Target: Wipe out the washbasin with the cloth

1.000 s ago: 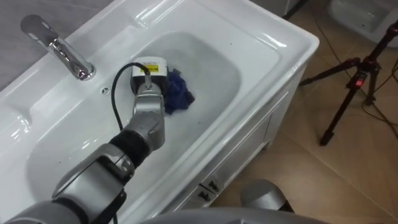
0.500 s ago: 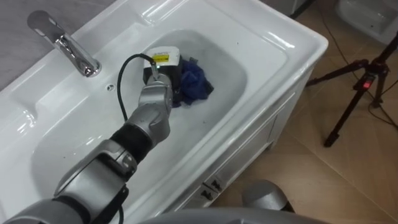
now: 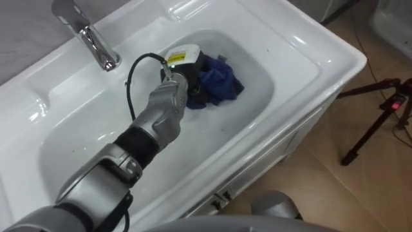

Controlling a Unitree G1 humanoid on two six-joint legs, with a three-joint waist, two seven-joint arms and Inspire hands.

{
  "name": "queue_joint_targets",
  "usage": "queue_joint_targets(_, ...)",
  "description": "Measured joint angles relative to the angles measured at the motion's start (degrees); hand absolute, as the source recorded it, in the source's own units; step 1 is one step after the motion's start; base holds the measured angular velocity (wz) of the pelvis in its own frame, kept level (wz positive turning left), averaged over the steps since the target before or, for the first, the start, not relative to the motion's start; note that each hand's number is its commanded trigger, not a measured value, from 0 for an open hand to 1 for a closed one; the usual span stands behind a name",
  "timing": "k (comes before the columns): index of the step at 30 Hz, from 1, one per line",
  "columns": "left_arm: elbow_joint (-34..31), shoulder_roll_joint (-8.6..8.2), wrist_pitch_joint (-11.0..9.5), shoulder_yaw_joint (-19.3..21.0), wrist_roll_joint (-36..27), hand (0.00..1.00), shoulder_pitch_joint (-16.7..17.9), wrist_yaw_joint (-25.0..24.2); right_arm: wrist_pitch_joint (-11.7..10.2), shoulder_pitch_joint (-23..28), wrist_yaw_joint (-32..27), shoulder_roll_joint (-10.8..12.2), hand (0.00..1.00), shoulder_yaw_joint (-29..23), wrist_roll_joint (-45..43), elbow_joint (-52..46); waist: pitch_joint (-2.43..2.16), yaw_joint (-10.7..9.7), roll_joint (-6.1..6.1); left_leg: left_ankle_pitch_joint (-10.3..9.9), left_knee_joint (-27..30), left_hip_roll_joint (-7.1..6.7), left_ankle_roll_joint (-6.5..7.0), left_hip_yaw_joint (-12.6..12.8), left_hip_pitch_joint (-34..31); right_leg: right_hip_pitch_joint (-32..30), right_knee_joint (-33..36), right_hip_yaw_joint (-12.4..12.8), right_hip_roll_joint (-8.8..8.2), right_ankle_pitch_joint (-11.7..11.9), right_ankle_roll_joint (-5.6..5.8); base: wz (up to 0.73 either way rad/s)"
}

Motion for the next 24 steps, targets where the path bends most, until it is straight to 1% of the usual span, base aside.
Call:
queue_joint_targets(2,0.01,0.29,-0.68,0.00,0.00,1.00,0.00,0.00,-0.08,0.21,0.00,0.17,0.00,0.00,0.00,-0.01,0.02,0.14,-0.28,0.00,0.03,0.03,0.00,0.01,0.00,0.07,-0.11,0.02,0.04,0.05,-0.08,0.00)
queue_joint_targets(4,0.07,0.45,-1.75,0.00,0.00,1.00,0.03,0.00,-0.15,0.54,-0.14,0.20,0.00,0.05,-0.03,-0.01,0.02,0.48,-0.32,0.00,0.08,0.06,0.00,0.02,0.00,0.21,-0.56,0.11,0.08,0.19,-0.20,-0.02)
queue_joint_targets(5,0.07,0.43,-1.96,0.00,-0.01,1.00,0.03,0.00,-0.19,0.61,-0.20,0.24,0.00,0.06,-0.03,-0.01,0.01,0.66,-0.32,0.00,0.11,0.10,0.00,0.02,0.00,0.25,-0.66,0.14,0.12,0.27,-0.21,-0.04)
queue_joint_targets(7,0.07,0.48,-2.78,0.00,-0.13,1.00,0.14,0.00,-0.77,1.05,-0.59,0.46,0.00,0.06,-0.02,0.01,0.01,1.02,-0.31,0.00,0.20,0.23,0.00,0.02,0.00,0.35,-0.80,0.14,0.25,0.40,-0.29,0.00)
queue_joint_targets(10,0.15,0.54,-3.30,-0.01,-0.64,1.00,0.24,0.00,-1.09,1.67,-0.61,0.49,0.00,0.07,0.00,0.03,0.01,1.04,-0.31,0.00,0.70,0.31,0.00,0.02,0.01,0.50,-0.82,0.21,0.28,0.45,-0.37,0.00)
queue_joint_targets(14,0.57,0.24,-3.49,-0.02,-0.59,1.00,0.89,0.00,-1.11,2.02,-0.50,0.68,0.00,0.12,-0.10,-0.05,0.00,1.16,-0.30,-0.01,1.05,0.27,-0.01,0.23,0.82,1.00,-1.34,0.60,0.37,0.43,-0.42,-0.05)
queue_joint_targets(17,1.34,0.35,-3.59,-0.01,-0.58,1.00,0.92,-0.01,-1.12,2.14,0.31,0.78,0.00,1.38,-0.34,0.00,-0.02,1.15,-0.32,-0.01,1.14,0.25,-0.01,0.24,1.03,1.29,-1.63,1.07,0.50,0.50,-0.49,-0.08)
queue_joint_targets(18,2.03,0.40,-4.14,0.00,-0.56,1.00,0.94,-0.01,-1.08,2.30,0.73,0.72,0.00,2.21,-0.47,-0.01,-0.03,1.15,-0.37,-0.01,1.09,0.27,-0.01,0.25,1.35,1.61,-1.67,1.09,0.50,0.52,-0.50,0.00)
queue_joint_targets(20,3.41,0.15,-4.85,0.21,-0.57,1.00,1.25,-0.01,-1.05,2.57,1.17,0.74,0.00,2.33,-1.31,-0.02,-0.14,1.19,-0.56,-0.01,1.09,0.26,-0.01,0.24,2.00,2.27,-1.77,1.09,0.48,0.51,-0.50,-0.02)
queue_joint_targets(22,3.99,0.03,-5.61,1.21,0.14,1.00,1.88,-0.01,-1.04,2.66,1.46,0.94,0.00,2.36,-4.33,-0.06,-0.18,1.37,-0.71,-0.01,1.05,0.23,-0.01,0.73,2.24,2.39,-1.81,1.22,0.52,0.51,-0.50,-0.05)
queue_joint_targets(24,4.15,-0.27,-5.72,2.43,0.60,1.00,3.28,-0.01,-0.92,2.41,1.67,1.01,0.00,2.23,-7.02,0.17,-0.21,1.33,-0.95,-0.01,0.81,0.12,-0.01,0.76,2.83,2.76,-1.87,1.52,0.67,0.51,-0.50,-0.08)
